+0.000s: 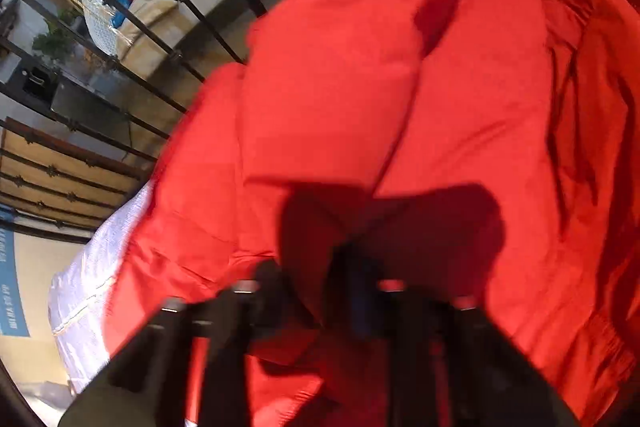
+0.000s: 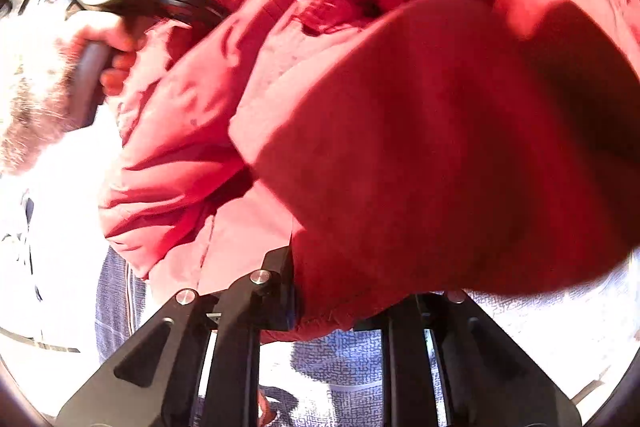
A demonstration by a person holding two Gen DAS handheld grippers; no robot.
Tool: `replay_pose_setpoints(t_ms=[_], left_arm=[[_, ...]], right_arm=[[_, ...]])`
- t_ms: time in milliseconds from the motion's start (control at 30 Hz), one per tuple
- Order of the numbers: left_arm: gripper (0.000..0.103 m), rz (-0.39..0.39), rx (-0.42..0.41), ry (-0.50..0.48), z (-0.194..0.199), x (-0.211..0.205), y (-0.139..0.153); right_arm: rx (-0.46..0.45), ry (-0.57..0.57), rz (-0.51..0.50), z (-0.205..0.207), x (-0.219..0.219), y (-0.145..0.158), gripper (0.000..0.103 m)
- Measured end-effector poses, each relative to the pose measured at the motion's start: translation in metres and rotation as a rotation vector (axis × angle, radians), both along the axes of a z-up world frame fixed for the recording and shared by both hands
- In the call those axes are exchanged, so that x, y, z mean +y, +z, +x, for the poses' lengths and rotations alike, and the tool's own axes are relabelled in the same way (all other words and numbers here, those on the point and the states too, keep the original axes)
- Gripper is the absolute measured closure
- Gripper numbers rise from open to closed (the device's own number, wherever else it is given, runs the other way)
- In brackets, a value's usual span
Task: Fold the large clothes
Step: 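Grasp the red jacket with the left tool while the right tool grasps it too, then lift and shake the jacket out with both tools, spreading it over the bed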
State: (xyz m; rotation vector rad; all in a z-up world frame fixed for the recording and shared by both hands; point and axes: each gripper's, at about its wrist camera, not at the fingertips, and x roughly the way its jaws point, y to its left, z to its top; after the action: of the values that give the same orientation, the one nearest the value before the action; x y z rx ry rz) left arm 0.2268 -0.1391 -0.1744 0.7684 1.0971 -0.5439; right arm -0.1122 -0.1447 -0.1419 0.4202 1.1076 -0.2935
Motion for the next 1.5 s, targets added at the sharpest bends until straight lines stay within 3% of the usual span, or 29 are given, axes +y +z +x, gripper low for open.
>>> replay_pose_setpoints(t_ms=[67, 167, 233, 333, 467, 533, 667, 733, 800, 833, 933, 1000, 1033, 1067, 1100, 1200, 1267, 1333, 1400, 1500], left_arm=[[0.098, -0.016, -0.011, 0.002, -0.011, 0.001, 0.008], [0.099, -0.154, -0.007, 0.072, -0.025, 0.028, 0.045], [0.099, -0.322, -0.008, 0.150, -0.034, 0.066, 0.098], [0.099, -0.442, -0.085, 0.214, -0.058, 0.124, 0.167], [0.099, -0.591, -0.207, 0.379, -0.101, 0.232, 0.262], [0.099, -0.619, -0.348, 0.466, -0.132, 0.293, 0.317], [0.099, -0.558, -0.661, 0.568, -0.216, 0.384, 0.419], [0.099, -0.547, -0.759, 0.626, -0.254, 0.416, 0.458], [0.099, -0.499, -0.867, 0.670, -0.282, 0.439, 0.487], [0.099, -0.463, -0.925, 0.694, -0.293, 0.450, 0.501], [0.099, -0.427, -0.959, 0.744, -0.289, 0.470, 0.524], [0.099, -0.347, -0.976, 0.773, -0.266, 0.479, 0.526], [0.098, -0.287, -0.959, 0.774, -0.246, 0.481, 0.518], [0.098, -0.227, -0.911, 0.801, -0.218, 0.486, 0.498], [0.097, -0.202, -0.858, 0.823, -0.190, 0.490, 0.472], [0.094, -0.098, -0.656, 0.897, -0.131, 0.522, 0.377], [0.094, -0.087, -0.488, 0.954, -0.108, 0.545, 0.299], [0.096, -0.005, -0.436, 0.983, -0.101, 0.565, 0.237], [0.096, 0.035, -0.370, 0.986, -0.091, 0.590, 0.193], [0.096, 0.024, -0.234, 1.029, -0.088, 0.628, 0.137]], right_arm=[[-0.019, 0.015, -0.026, -0.001, 0.007, 0.011, 0.087], [-0.103, 0.039, -0.094, -0.014, 0.019, 0.055, 0.088], [-0.143, 0.041, -0.106, -0.026, 0.017, 0.076, 0.089], [-0.214, 0.077, -0.144, -0.049, 0.019, 0.125, 0.089], [-0.301, 0.200, -0.191, -0.085, 0.035, 0.180, 0.089], [-0.352, 0.269, -0.199, -0.112, 0.041, 0.205, 0.089], [-0.443, 0.390, -0.193, -0.158, 0.027, 0.252, 0.090], [-0.477, 0.431, -0.174, -0.166, 0.012, 0.271, 0.089], [-0.521, 0.478, -0.164, -0.154, -0.002, 0.283, 0.089], [-0.532, 0.487, -0.166, -0.150, -0.002, 0.273, 0.089], [-0.591, 0.518, -0.143, -0.075, -0.017, 0.299, 0.087], [-0.544, 0.522, -0.165, 0.001, -0.019, 0.298, 0.064], [-0.467, 0.498, -0.199, 0.044, -0.015, 0.291, 0.035], [-0.384, 0.428, -0.229, 0.072, -0.017, 0.283, 0.018], [-0.303, 0.312, -0.222, 0.099, -0.020, 0.265, 0.017], [-0.268, 0.234, -0.055, 0.115, -0.017, 0.230, 0.013], [-0.180, 0.279, 0.014, 0.106, 0.008, 0.181, 0.010], [-0.065, 0.331, -0.020, 0.090, 0.031, 0.136, 0.010], [0.060, 0.300, -0.044, 0.068, 0.043, 0.089, 0.010], [0.231, 0.158, 0.006, 0.026, 0.041, 0.031, 0.010]])
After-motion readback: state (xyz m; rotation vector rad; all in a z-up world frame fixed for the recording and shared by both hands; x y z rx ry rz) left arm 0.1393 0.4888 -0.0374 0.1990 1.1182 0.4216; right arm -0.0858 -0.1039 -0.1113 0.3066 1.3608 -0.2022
